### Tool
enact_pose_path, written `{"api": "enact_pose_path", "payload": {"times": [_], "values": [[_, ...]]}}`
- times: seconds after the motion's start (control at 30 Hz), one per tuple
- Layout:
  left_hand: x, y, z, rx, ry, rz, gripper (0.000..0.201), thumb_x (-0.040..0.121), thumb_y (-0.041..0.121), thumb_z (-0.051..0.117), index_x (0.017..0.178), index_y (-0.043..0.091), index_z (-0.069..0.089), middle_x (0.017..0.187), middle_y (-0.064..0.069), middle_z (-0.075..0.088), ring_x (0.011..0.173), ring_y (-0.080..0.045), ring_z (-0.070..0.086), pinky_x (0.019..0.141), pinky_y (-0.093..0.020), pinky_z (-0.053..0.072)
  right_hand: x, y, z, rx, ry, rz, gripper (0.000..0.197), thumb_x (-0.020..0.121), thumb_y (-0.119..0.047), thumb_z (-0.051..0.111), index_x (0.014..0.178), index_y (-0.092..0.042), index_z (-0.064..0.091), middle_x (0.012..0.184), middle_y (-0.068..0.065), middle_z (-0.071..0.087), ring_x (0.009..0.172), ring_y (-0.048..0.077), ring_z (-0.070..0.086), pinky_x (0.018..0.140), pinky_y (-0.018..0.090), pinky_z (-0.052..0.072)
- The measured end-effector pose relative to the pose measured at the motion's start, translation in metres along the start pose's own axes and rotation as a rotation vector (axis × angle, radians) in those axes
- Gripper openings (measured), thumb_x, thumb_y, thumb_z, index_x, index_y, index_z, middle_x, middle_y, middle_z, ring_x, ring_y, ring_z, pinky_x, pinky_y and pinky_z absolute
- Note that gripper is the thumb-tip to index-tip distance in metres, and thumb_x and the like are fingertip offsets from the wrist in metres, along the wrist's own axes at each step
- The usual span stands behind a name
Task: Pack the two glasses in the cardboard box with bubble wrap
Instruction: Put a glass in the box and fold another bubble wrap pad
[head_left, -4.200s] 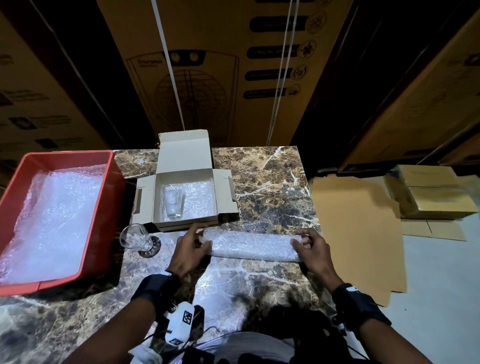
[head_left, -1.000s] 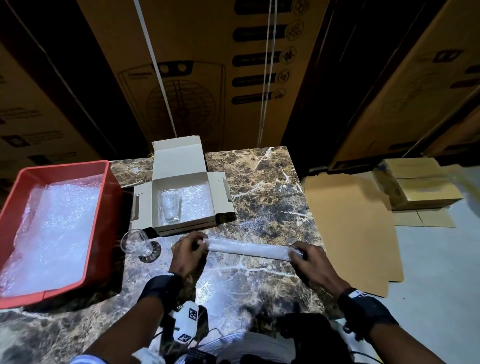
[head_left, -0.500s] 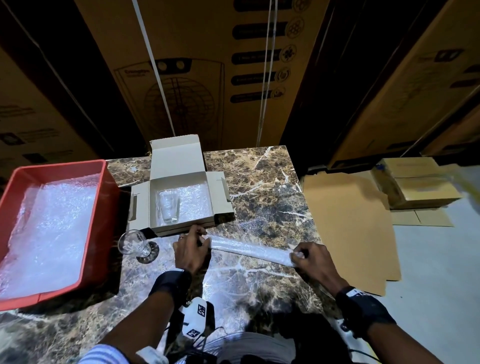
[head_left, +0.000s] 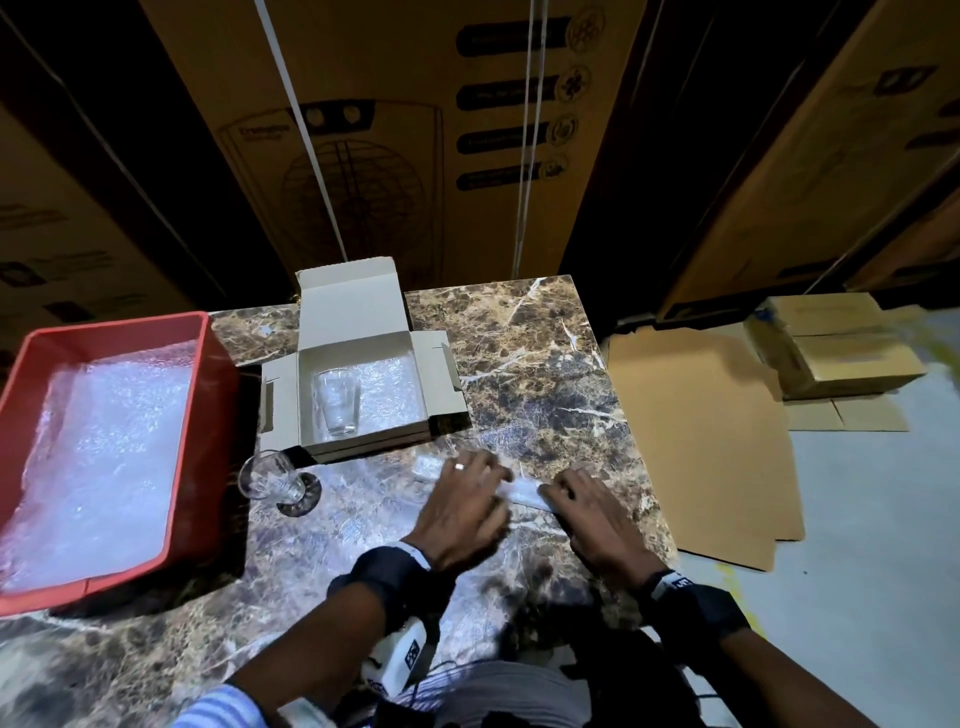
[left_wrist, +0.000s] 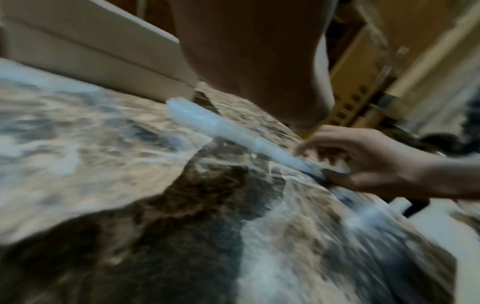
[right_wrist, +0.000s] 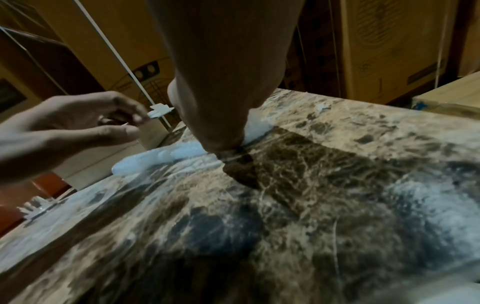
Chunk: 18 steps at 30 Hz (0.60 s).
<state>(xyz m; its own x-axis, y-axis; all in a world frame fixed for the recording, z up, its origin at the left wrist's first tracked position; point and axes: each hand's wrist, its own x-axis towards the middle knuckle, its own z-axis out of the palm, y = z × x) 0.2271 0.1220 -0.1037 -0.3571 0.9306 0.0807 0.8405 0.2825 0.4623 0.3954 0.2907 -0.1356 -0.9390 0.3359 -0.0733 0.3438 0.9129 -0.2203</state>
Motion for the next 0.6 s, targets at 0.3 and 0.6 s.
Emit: {"api": "enact_pose_path", "payload": {"times": [0.3,0.6], "values": [[-0.005,0.005,0.057,0.191,-0.413,0.047,0.091,0.1,0.074,0.031,0.165,0.018,0.0,0.172,-0.001,-0.009,0.158,-0.022,-0.01,0.126,-0.051,-0.004,-0.016,0.019,0.021,0.076,0.085,-0.099,0.071,0.072,0.005,0.071,0.138,-0.019,0.058,0.135,0.007,0.06,0.113,0.029,0.058,0.085,0.042,0.052],[-0.031,-0.06,0.027,0.258,-0.315,-0.083,0.081,0.095,0.084,0.02,0.162,0.044,-0.001,0.171,0.011,-0.012,0.158,-0.017,-0.013,0.126,-0.046,-0.008,-0.049,0.044,0.027,0.262,0.067,-0.105,0.055,0.088,-0.002,0.057,0.144,-0.006,0.056,0.152,0.008,0.051,0.137,0.03,0.047,0.114,0.047,0.04]]}}
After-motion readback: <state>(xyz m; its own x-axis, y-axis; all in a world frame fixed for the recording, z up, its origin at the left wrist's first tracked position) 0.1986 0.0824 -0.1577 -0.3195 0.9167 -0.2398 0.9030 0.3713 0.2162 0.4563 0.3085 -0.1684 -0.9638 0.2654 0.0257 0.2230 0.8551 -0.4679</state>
